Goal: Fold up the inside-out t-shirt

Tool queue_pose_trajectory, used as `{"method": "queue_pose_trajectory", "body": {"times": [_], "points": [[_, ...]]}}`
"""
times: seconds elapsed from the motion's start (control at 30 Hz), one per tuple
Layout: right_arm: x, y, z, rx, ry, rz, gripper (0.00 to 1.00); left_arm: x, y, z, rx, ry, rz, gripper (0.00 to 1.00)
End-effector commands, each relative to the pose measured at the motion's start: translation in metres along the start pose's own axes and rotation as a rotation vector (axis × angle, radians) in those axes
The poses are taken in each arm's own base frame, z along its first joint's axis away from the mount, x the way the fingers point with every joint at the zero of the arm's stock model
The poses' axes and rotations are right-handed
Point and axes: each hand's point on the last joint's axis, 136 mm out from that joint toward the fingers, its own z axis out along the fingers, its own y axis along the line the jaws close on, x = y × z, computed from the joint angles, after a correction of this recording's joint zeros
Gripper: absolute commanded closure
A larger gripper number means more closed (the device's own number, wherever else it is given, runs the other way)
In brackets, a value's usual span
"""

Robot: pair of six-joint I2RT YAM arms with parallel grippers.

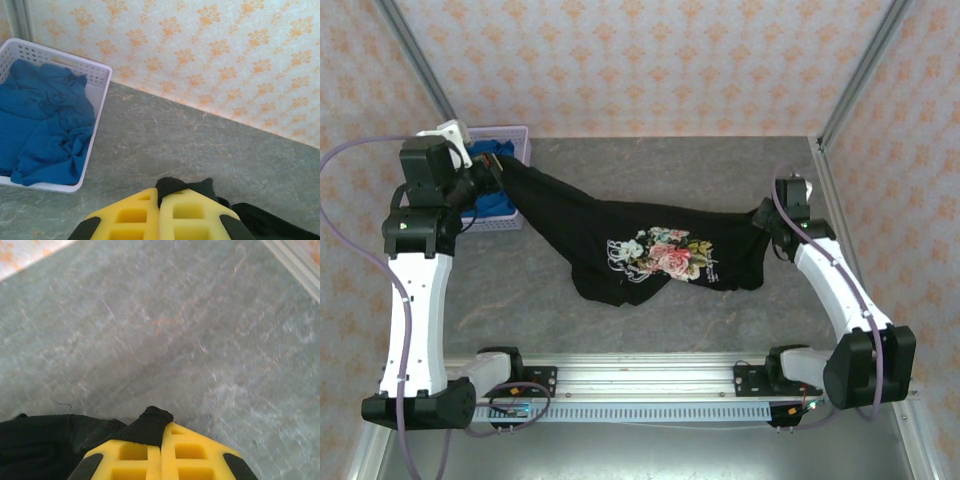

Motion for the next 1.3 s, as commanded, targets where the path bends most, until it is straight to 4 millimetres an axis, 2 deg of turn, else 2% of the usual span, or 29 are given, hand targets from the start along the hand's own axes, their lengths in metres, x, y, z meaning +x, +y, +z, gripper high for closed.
{"method": "queue_pose_trajectory", "body": {"times": [0.0, 0.13, 0.23, 0.33, 0.43, 0.53, 0.63, 0.73, 0.93, 1.13, 1.27], "points": [[0.032, -0.007, -0.003, -0.011, 0.082, 0.038, 1.0, 0.003, 0.011, 0.0, -0.046, -0.009, 0.001, 1.0], [0.105, -0.006, 0.007, -0.078, 0.293, 0.129, 1.0, 0.034, 0.036, 0.01, -0.125, 0.051, 0.004, 1.0], [0.153, -0.008, 0.002, -0.068, 0.407, 0.142, 0.99, 0.051, 0.051, 0.016, -0.171, 0.087, 0.004, 1.0], [0.175, -0.01, -0.008, -0.061, 0.432, 0.141, 0.95, 0.063, 0.061, 0.023, -0.2, 0.113, 0.006, 1.0], [0.171, -0.014, -0.013, -0.063, 0.39, 0.13, 0.81, 0.071, 0.062, 0.032, -0.194, 0.136, 0.002, 1.0], [0.144, -0.012, -0.012, -0.051, 0.296, 0.07, 0.66, 0.074, 0.061, 0.039, -0.18, 0.156, 0.006, 1.0], [0.121, -0.003, -0.006, -0.038, 0.243, -0.005, 0.56, 0.076, 0.056, 0.042, -0.149, 0.169, 0.006, 1.0], [0.109, 0.011, 0.006, -0.052, 0.256, -0.079, 0.53, 0.078, 0.054, 0.045, -0.131, 0.175, 0.004, 1.0], [0.105, 0.04, 0.028, -0.07, 0.307, -0.258, 0.48, 0.081, 0.049, 0.048, -0.098, 0.188, 0.004, 1.0], [0.12, 0.041, 0.048, 0.033, 0.37, -0.436, 0.47, 0.082, 0.045, 0.05, -0.075, 0.197, 0.002, 1.0], [0.125, 0.049, 0.064, 0.045, 0.384, -0.471, 0.47, 0.083, 0.044, 0.05, -0.067, 0.199, 0.001, 1.0]]}}
